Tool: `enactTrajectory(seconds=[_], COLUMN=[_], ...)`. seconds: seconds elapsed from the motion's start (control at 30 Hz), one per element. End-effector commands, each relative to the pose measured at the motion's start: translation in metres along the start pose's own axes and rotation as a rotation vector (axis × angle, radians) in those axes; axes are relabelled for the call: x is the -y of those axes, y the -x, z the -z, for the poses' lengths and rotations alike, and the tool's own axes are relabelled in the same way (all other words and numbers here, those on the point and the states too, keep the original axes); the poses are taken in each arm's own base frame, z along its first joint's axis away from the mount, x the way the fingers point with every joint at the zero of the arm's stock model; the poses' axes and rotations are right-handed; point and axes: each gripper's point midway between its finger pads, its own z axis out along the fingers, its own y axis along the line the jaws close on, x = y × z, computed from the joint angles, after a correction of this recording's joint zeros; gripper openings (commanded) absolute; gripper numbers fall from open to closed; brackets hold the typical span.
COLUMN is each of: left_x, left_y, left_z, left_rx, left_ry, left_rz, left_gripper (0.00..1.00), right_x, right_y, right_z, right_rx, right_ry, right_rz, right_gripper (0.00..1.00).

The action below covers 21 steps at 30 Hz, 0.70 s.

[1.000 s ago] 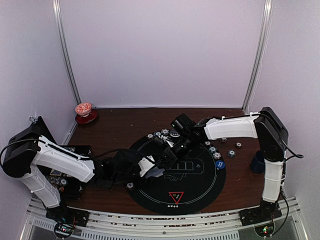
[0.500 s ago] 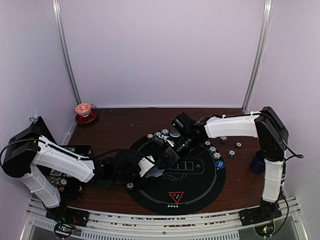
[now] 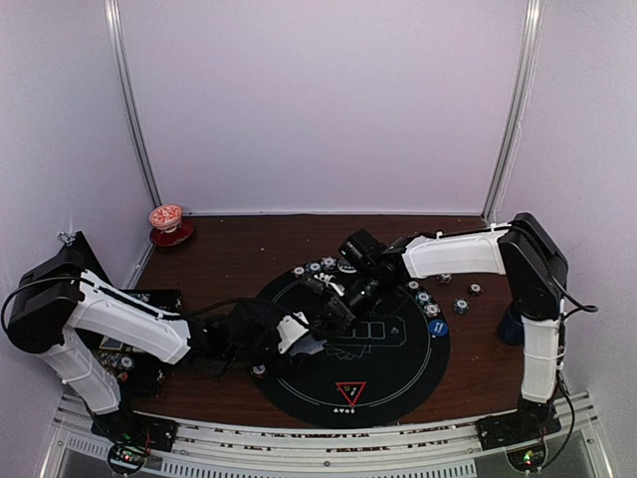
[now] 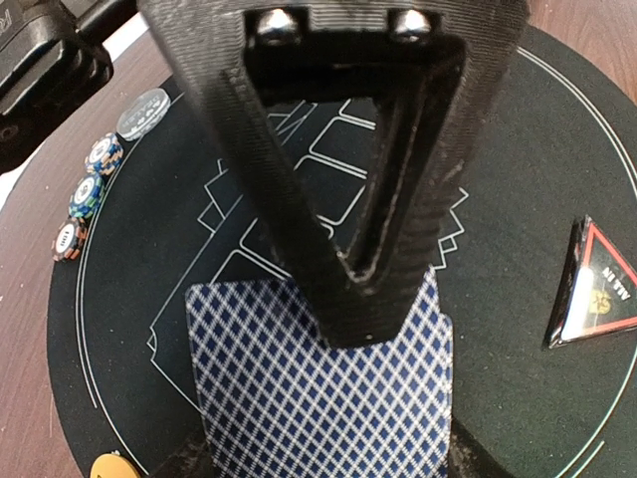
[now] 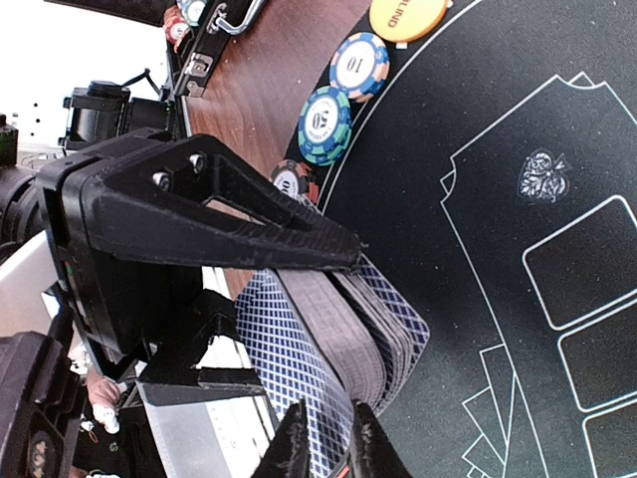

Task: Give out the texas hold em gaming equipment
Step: Pick up the poker card from the face-down deck piles.

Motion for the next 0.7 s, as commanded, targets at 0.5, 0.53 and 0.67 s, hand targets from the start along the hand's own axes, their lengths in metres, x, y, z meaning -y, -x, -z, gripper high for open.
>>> enactTrajectory(seconds=[0.5,0.53,0.67], left_x=[-0.010,-0.010,-0.010], left_y=[0.020,0.020,0.020], left_z=[0.001,0.001,0.000], left_rx=[0.063,0.063,0.059], left_ry=[0.045,0.045,0.046], left_rz=[0.011,0.012,0.011], left_gripper=[0.51,0.51,0.51], right_x=[0.015,0.015,0.013], right_y=[0.008,0.009,0.010], right_z=[0.018,0.022,0.028], right_rx=[0.061,0.069,0.078], right_ry=[0.005,0.004,-0.001], right_rz=[-0.061,-0.062,-0.054], right_gripper=[0.00,0.00,0.00])
